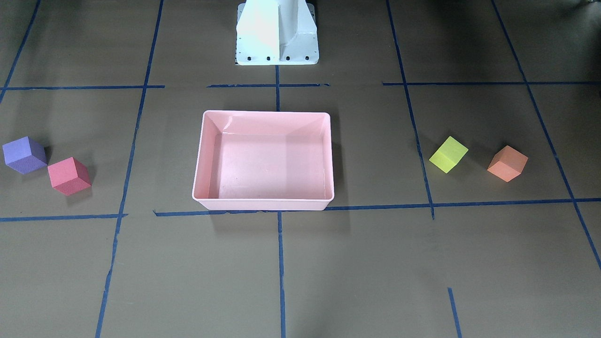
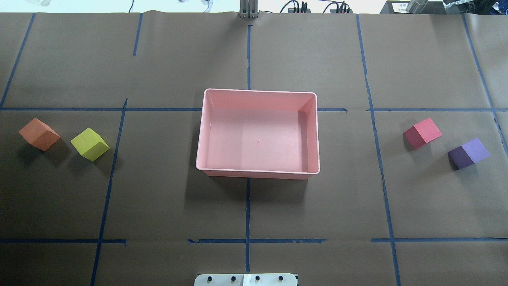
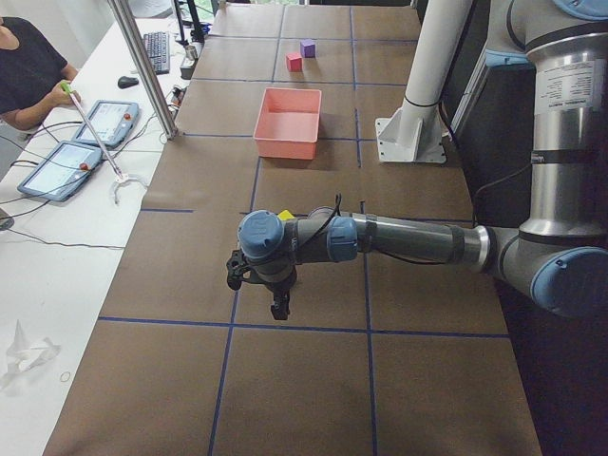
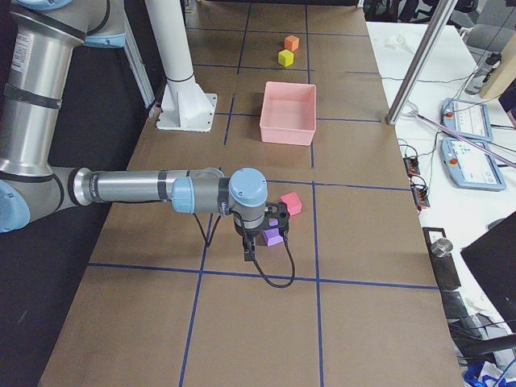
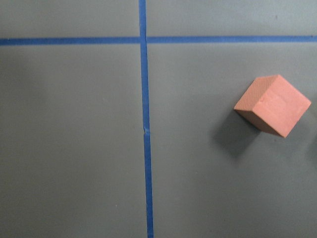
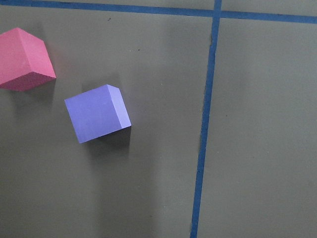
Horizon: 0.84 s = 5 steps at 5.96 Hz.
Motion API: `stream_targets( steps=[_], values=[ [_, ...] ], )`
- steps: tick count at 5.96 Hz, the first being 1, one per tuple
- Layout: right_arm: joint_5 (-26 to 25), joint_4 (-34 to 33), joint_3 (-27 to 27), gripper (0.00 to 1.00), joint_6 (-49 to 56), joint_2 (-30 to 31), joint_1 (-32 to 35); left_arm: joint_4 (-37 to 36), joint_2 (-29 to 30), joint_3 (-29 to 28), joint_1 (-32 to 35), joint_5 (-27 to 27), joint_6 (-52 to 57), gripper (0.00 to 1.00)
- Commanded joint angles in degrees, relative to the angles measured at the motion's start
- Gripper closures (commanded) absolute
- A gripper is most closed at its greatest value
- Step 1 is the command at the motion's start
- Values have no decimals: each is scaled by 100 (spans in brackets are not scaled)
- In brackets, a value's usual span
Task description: Place blocks into pink bin with both arms
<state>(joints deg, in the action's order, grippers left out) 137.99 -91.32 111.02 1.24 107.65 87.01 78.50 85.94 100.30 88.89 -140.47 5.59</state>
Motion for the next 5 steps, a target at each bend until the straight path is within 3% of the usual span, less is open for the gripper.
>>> stream_targets(
  steps=[1, 2, 5],
  values=[
    [-43, 0, 25, 0, -114, 11, 1, -37, 11, 198, 5, 81, -14, 0],
    [-44, 0, 33, 0, -115, 11, 1, -19, 11, 227, -3, 386, -40, 0],
    [-35, 9, 33, 0, -80, 2, 1, -28, -24, 315, -3, 389, -58, 0]
  ],
)
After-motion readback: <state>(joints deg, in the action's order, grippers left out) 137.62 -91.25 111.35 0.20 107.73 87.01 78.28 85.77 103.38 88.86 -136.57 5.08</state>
